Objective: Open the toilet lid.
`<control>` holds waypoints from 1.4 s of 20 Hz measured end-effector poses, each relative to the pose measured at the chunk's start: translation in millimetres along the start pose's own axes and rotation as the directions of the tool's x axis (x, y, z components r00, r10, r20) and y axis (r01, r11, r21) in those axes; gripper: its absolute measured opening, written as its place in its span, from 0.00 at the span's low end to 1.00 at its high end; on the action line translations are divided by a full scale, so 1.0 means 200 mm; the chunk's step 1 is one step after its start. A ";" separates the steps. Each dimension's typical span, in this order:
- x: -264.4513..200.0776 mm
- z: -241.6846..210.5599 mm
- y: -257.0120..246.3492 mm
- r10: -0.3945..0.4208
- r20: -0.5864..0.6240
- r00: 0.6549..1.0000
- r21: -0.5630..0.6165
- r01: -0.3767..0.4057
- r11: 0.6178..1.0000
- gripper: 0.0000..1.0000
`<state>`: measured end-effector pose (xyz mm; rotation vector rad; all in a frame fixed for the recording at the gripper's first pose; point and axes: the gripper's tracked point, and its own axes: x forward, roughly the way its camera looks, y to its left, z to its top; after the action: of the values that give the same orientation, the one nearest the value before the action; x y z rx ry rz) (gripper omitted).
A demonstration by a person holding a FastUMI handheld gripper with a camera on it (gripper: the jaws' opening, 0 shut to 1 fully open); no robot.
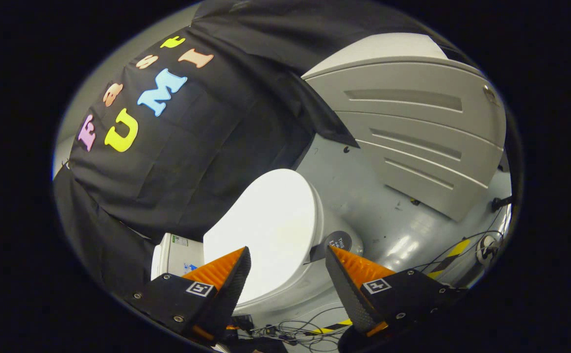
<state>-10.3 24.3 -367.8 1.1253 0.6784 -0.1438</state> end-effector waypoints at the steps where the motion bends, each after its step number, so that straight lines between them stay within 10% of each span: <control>1: 0.01 -0.02 -0.04 -0.011 -0.008 1.000 0.029 0.011 1.000 0.95; 16: 0.26 -0.05 -0.38 0.000 -0.012 1.000 0.284 0.004 0.959 0.88; 28: 0.39 -0.07 -0.38 0.103 0.005 0.995 0.290 -0.100 0.952 0.38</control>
<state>12.4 19.2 -475.6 1.4414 0.6193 -0.1529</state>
